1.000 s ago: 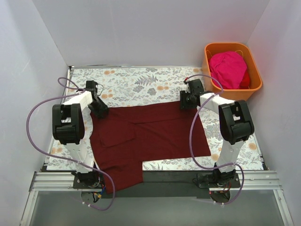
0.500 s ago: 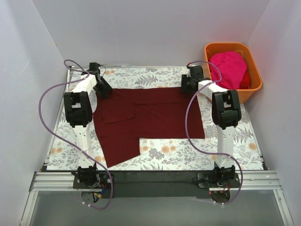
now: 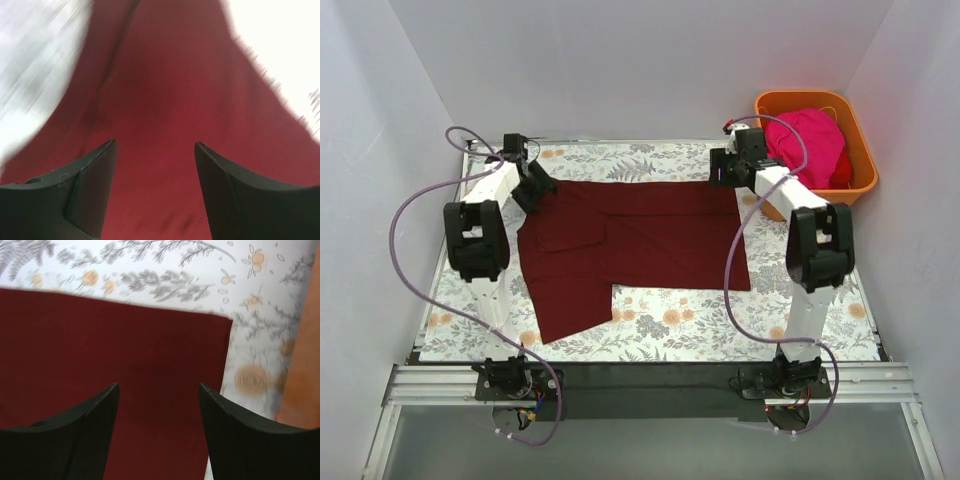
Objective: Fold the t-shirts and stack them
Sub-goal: Fold the tshirt
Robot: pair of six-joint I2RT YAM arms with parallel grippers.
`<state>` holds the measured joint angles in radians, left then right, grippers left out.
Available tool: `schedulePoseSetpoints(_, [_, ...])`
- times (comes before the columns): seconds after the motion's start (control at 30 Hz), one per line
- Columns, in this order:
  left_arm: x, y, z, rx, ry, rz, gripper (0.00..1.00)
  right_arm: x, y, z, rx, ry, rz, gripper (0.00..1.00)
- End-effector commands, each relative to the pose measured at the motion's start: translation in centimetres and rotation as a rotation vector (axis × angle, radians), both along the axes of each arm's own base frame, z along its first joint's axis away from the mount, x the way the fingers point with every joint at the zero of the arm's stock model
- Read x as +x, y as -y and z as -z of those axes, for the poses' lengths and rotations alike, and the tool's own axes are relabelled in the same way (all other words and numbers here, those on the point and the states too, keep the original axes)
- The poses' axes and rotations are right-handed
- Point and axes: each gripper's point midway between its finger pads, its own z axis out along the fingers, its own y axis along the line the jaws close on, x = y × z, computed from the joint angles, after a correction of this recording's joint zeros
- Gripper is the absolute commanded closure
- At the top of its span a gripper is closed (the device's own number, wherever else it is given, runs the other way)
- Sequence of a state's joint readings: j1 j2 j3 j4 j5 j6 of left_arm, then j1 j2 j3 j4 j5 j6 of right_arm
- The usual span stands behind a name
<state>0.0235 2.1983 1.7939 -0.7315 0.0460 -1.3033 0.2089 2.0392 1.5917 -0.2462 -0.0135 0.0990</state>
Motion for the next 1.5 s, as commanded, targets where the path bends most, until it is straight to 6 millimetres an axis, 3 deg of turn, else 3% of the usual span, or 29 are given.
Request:
schedulePoseSetpoints(0.0, [-4.2,-2.2,-9.5,0.095,0.145,-0.090,0.38,-4.4,-0.2,-5.2,0.002,0.054,-0.034,0.29])
schedulePoseSetpoints(0.03, [-7.2,-2.2,-7.3,0.101,0.069,-0.105,0.38,-5.8,-0.2,-4.8,-0.005,0.034,-0.033,0.29])
schedulePoseSetpoints(0.07, [-8.8,-2.4,-7.1,0.106,0.050,-0.112,0.39,-8.1,0.1,-4.5,-0.005,0.008,-0.032,0.29])
schedulePoseSetpoints(0.1, [-10.5,-2.4,-8.1,0.110,0.066,-0.116,0.40,-9.7,0.0,-3.9,-0.008,-0.017,-0.040,0.29])
schedulePoseSetpoints(0.13, [-12.1,-2.5,-7.5,0.117,0.044,-0.128,0.41,-10.7,0.6,-3.6,-0.030,-0.023,-0.019,0.29])
schedulePoseSetpoints(0.17, [-15.0,-2.5,-4.9,0.122,-0.029,-0.123,0.42,-12.9,1.0,-3.1,-0.033,-0.041,-0.015,0.29])
schedulePoseSetpoints(0.23, [-17.4,-2.7,-4.8,0.135,-0.028,-0.133,0.46,-15.0,1.2,-2.7,-0.033,-0.054,-0.023,0.29])
schedulePoseSetpoints(0.27, [-19.4,-2.7,-3.0,0.138,-0.077,-0.127,0.48,-16.1,1.4,-3.3,-0.024,-0.039,-0.020,0.29])
schedulePoseSetpoints(0.3, [-20.3,-2.7,-2.5,0.139,-0.091,-0.126,0.51,-17.8,1.6,-1.9,-0.027,-0.075,-0.029,0.30])
schedulePoseSetpoints(0.37, [-21.5,-2.5,-1.6,0.132,-0.104,-0.115,0.52,-19.5,1.9,-2.0,-0.015,-0.066,-0.029,0.30])
schedulePoseSetpoints(0.4, [-22.6,-2.6,-0.5,0.133,-0.132,-0.116,0.53,-21.1,2.1,-0.6,-0.012,-0.100,-0.030,0.31])
schedulePoseSetpoints(0.57, [-22.9,-2.3,0.9,0.114,-0.118,-0.109,0.54,-24.3,2.8,0.9,-0.003,-0.122,-0.021,0.32])
schedulePoseSetpoints(0.77, [-23.0,-4.2,1.3,0.165,-0.132,-0.159,0.54,-26.1,3.3,2.3,-0.006,-0.144,-0.019,0.32])
schedulePoseSetpoints(0.93, [-22.8,-5.3,1.6,0.174,-0.117,-0.199,0.54,-26.4,3.4,2.6,-0.004,-0.151,-0.013,0.33])
schedulePoseSetpoints(1.3, [-23.3,-3.6,4.0,0.089,-0.154,-0.137,0.55,-26.5,3.8,2.8,-0.018,-0.156,0.009,0.33])
schedulePoseSetpoints(1.37, [-23.6,-3.7,4.4,0.098,-0.171,-0.137,0.60,-26.6,4.0,2.9,-0.026,-0.160,0.017,0.33])
schedulePoseSetpoints(1.47, [-24.4,-3.6,5.0,0.095,-0.211,-0.139,0.86,-26.6,4.3,2.7,-0.032,-0.155,0.036,0.34])
